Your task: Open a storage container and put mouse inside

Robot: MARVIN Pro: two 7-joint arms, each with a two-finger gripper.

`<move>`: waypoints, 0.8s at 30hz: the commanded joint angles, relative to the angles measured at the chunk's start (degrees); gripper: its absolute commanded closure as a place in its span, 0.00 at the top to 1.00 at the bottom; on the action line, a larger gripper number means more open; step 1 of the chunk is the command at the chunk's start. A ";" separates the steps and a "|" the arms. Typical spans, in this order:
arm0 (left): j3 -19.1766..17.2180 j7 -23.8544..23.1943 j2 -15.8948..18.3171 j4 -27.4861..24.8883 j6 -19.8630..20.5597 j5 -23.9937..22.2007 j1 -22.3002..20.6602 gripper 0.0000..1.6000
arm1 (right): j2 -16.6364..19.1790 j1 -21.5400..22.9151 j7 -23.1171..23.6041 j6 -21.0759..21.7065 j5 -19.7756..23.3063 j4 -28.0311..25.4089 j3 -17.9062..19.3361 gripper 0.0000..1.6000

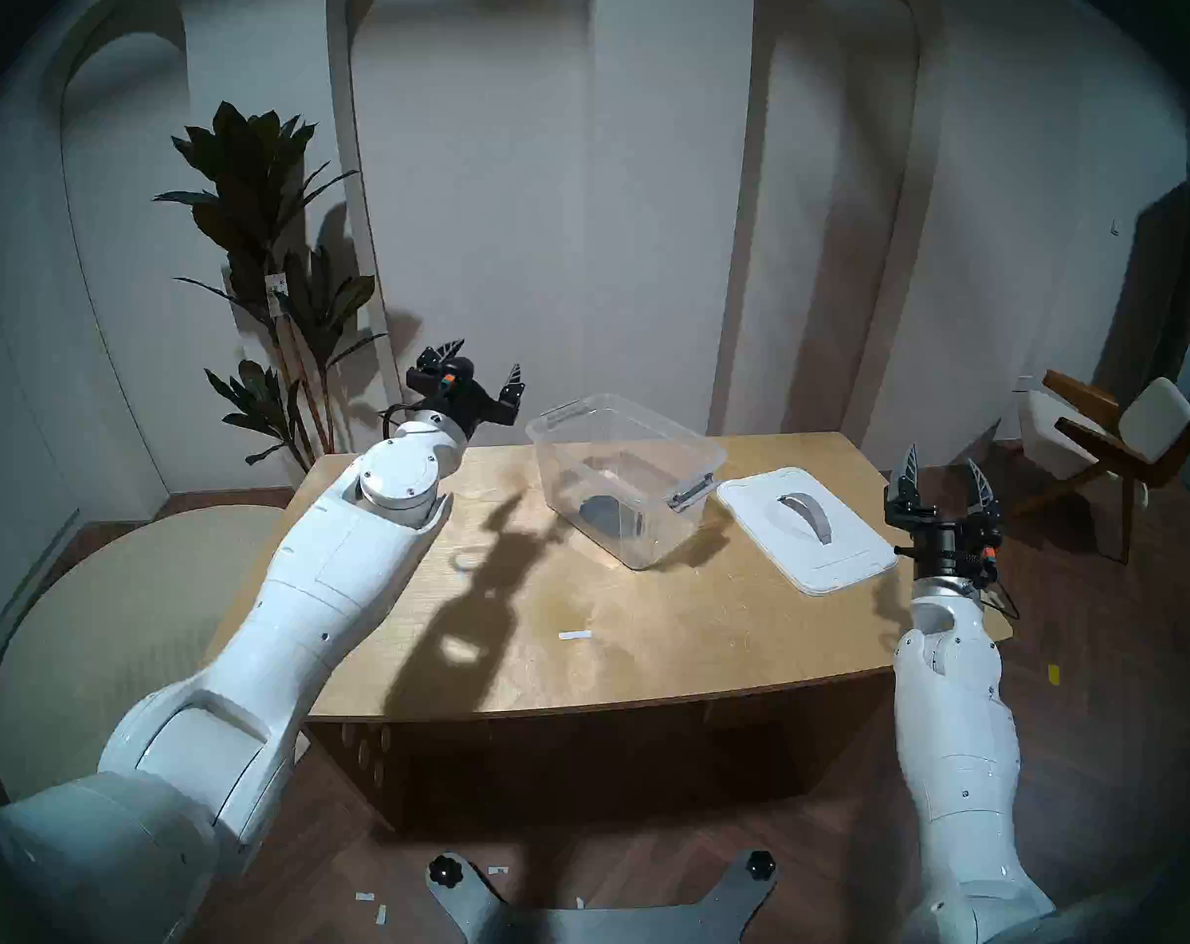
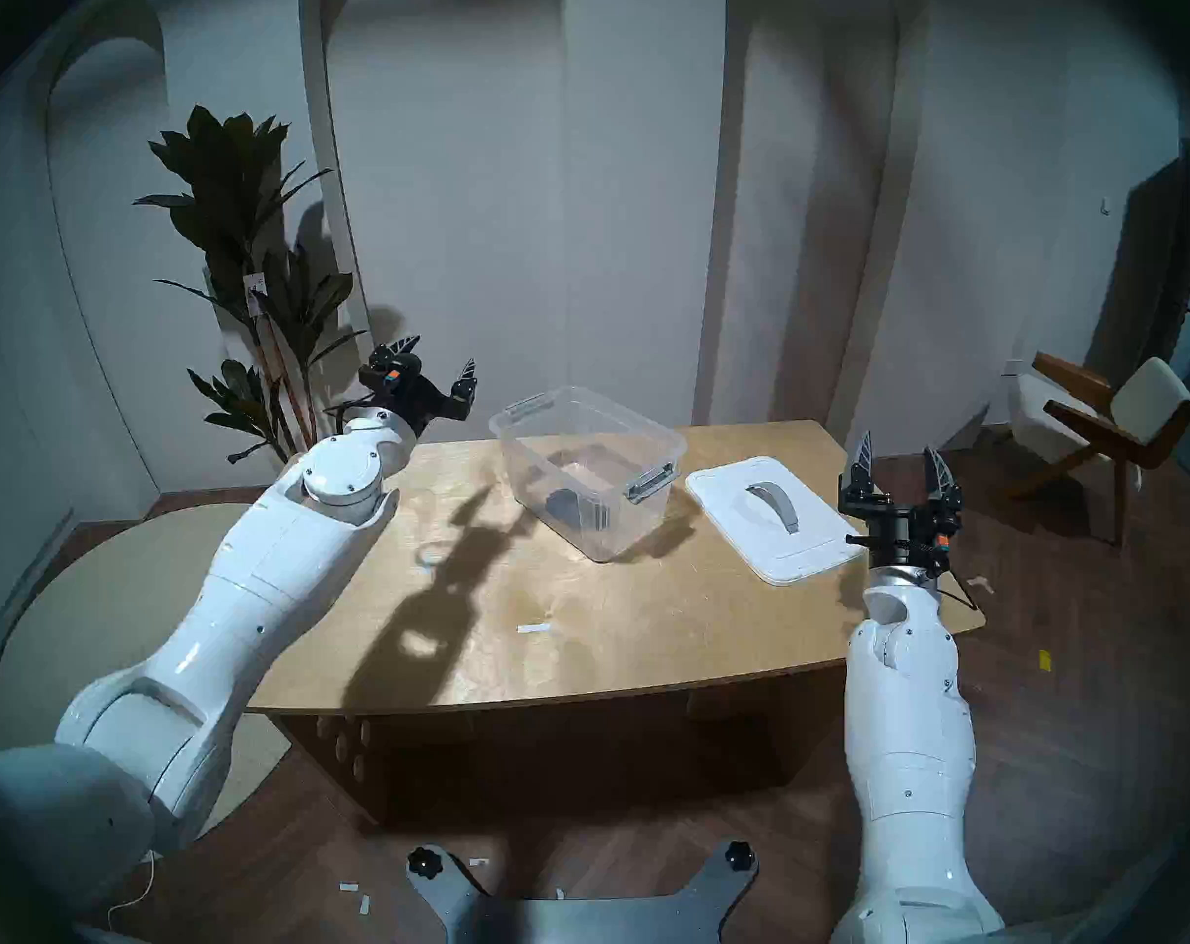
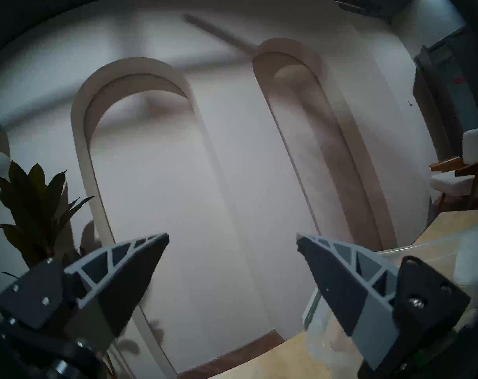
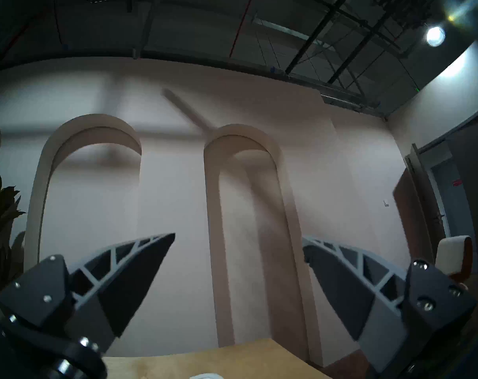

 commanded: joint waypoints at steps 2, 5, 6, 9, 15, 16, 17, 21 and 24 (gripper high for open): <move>-1.81 3.84 1.80 -7.38 -1.95 0.28 4.84 1.00 | 1.18 1.86 -0.53 5.84 1.83 -2.54 0.56 1.00; -2.25 5.04 2.42 -10.01 -1.60 0.22 6.73 1.00 | 1.47 1.92 -0.56 7.95 2.26 -3.94 0.60 1.00; -2.28 4.88 2.51 -10.35 -1.49 -0.03 7.06 1.00 | 1.70 1.84 -0.33 8.88 2.45 -4.33 0.49 1.00; -2.58 5.05 3.09 -12.56 -0.25 -0.71 8.79 1.00 | 2.45 1.65 -0.23 12.89 2.63 -5.56 0.13 1.00; -3.25 4.87 5.13 -17.43 4.12 -2.07 11.94 1.00 | 4.19 1.38 0.66 19.92 3.71 -7.03 -1.37 1.00; -3.27 4.73 5.47 -18.41 5.63 -2.41 12.34 1.00 | 4.44 1.33 0.61 21.39 3.65 -7.53 -1.56 1.00; -3.32 4.81 5.50 -18.67 6.47 -2.55 12.40 1.00 | 4.71 1.31 0.62 22.01 3.90 -7.65 -1.86 1.00; -3.76 4.57 5.93 -20.24 11.48 -3.90 12.47 1.00 | 5.40 1.12 0.46 26.78 3.85 -9.31 -2.45 1.00; -3.90 4.62 5.96 -20.70 13.61 -4.42 12.31 1.00 | 5.19 0.74 0.10 29.38 3.82 -10.88 -2.13 1.00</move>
